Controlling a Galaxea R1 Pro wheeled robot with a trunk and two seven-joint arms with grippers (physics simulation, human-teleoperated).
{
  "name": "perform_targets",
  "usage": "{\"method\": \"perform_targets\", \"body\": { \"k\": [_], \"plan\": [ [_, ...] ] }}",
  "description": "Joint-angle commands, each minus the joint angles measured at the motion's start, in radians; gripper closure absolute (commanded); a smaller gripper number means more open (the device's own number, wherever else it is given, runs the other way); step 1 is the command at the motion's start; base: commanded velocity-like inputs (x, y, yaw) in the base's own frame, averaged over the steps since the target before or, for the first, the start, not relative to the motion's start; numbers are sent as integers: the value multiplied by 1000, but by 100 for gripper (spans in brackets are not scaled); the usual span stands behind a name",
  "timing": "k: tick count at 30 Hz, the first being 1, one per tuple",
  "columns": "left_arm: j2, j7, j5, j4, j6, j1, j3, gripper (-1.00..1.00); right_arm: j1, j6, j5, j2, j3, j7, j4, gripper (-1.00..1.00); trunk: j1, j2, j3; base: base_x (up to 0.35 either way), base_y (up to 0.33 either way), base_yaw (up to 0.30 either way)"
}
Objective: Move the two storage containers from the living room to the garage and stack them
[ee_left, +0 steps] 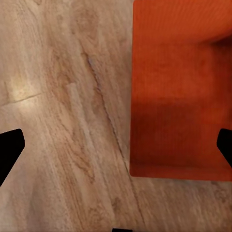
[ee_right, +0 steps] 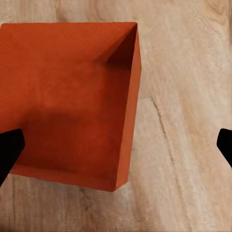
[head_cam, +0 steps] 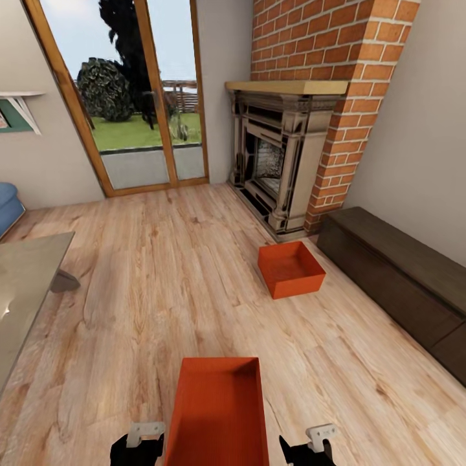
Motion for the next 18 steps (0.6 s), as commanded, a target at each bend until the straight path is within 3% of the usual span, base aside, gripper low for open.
{"method": "perform_targets", "body": {
  "k": [1,5,18],
  "plan": [
    [1,8,5,-2,5,0,-4,-100,0,-3,-25,0,-1,3,-7,-100,4,-8,-4,0,0,0],
    [0,8,5,-2,5,0,-4,-100,0,-2,-95,-1,0,-1,-28,-100,19,-36,-17,0,0,0],
    [0,8,4,-1,4,0,-4,-100,0,-1,-108,-1,4,-20,-31,-100,69,-127,-57,0,0,0]
  ]
}}
